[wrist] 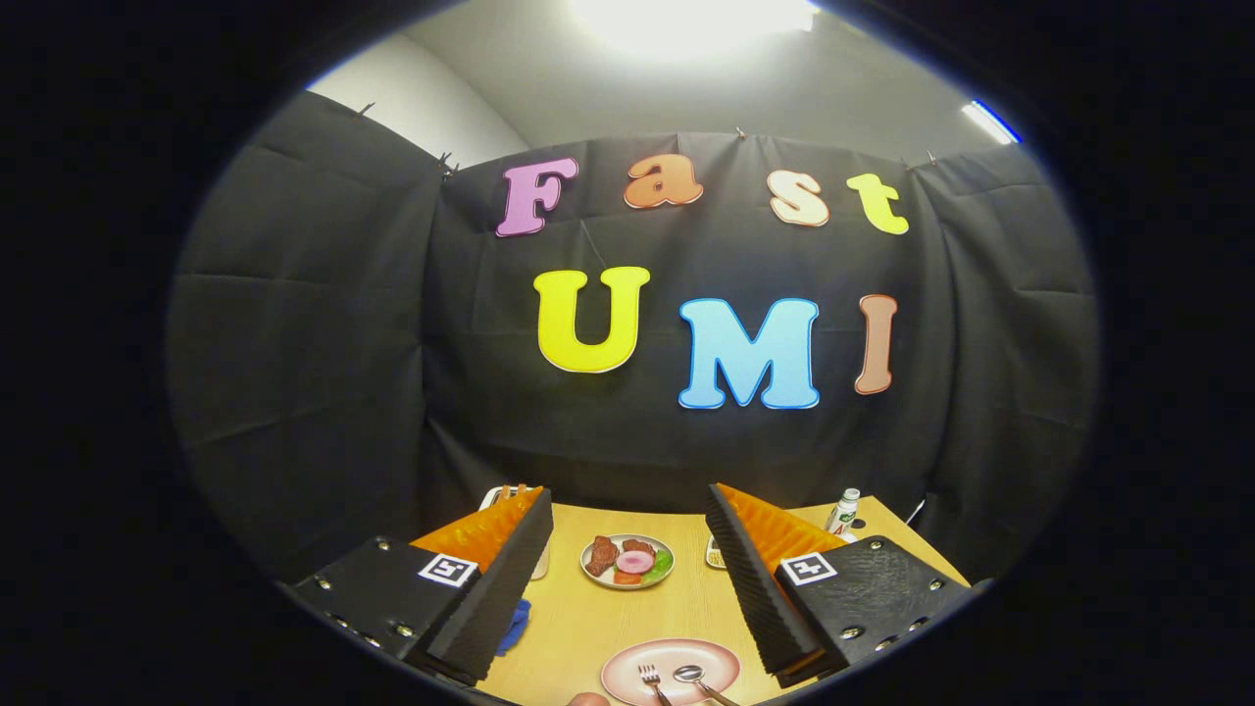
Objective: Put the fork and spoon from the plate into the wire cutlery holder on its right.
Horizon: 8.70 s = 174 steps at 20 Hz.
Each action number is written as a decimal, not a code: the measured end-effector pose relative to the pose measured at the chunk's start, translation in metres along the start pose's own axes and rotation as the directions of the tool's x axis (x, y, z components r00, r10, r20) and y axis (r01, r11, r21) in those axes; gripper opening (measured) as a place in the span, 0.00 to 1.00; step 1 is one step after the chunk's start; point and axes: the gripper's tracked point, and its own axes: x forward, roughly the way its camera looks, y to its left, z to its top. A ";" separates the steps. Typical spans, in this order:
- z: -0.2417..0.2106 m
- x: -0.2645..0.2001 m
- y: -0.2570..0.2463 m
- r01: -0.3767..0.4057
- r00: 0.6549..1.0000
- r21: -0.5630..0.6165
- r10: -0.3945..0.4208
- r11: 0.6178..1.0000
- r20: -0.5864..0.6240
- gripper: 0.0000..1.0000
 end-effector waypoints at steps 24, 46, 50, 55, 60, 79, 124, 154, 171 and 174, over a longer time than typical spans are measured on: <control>-0.157 0.003 -0.064 0.108 0.823 -0.150 -0.173 0.983 -0.541 0.97; -0.396 -0.071 -0.139 -0.155 0.074 -0.334 -0.327 0.930 -0.942 0.96; -0.408 -0.068 -0.143 -0.186 0.067 -0.327 -0.320 0.926 -0.945 0.94; -0.414 -0.062 -0.139 -0.212 0.071 -0.297 -0.289 0.931 -0.955 0.67; -0.424 -0.060 -0.135 -0.244 0.061 -0.278 -0.272 0.929 -0.960 0.20; -0.371 -0.038 -0.132 -0.174 0.187 -0.329 -0.297 0.928 -0.937 0.09; -0.288 -0.016 -0.293 0.098 0.181 -0.397 -0.409 0.912 -0.894 0.72; -0.327 -0.030 -0.085 -0.305 0.262 -0.300 -0.224 0.904 -0.939 0.72; -0.408 -0.070 -0.061 -0.255 0.087 -0.153 -0.135 0.955 -0.987 0.72; -0.419 -0.074 -0.061 -0.226 0.071 -0.136 -0.123 0.964 -0.990 0.73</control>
